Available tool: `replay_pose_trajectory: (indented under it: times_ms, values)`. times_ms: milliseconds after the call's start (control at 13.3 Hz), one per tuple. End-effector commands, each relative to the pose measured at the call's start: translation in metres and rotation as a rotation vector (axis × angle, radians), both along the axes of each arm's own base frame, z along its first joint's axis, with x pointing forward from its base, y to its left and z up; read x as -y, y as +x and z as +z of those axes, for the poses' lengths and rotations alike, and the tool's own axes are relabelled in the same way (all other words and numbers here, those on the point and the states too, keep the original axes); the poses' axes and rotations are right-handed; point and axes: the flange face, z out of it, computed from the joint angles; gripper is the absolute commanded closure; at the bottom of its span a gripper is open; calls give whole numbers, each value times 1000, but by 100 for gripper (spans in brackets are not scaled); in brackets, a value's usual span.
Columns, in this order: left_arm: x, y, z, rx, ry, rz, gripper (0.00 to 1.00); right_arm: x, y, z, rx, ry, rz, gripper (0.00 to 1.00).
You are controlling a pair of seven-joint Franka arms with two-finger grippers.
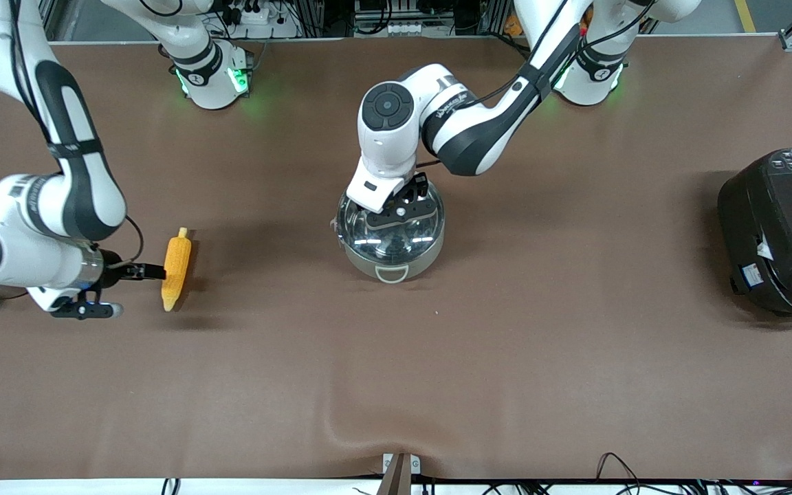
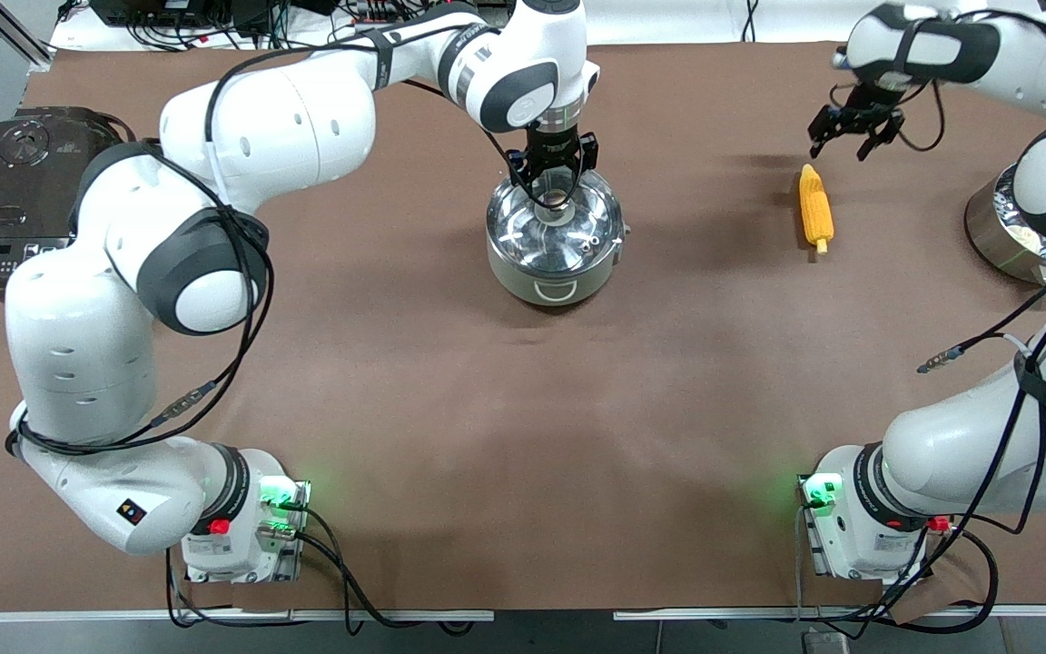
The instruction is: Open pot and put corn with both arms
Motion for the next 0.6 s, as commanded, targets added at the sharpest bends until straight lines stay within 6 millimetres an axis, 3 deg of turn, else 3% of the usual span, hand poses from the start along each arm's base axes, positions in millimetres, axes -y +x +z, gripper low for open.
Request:
replay_pose_trajectory:
  times_ms: [0,225,525]
  values:
    - [10,-2,-5,38,23,-3,21,-3,-19,-34,9,-1,-14,0]
    - [19,-14,-13,38,39,-9,27,-4,-30,-57,-5,-1,-16,0]
    - [18,-14,-12,38,40,3,32,-4,-37,-76,-21,-8,-4,0]
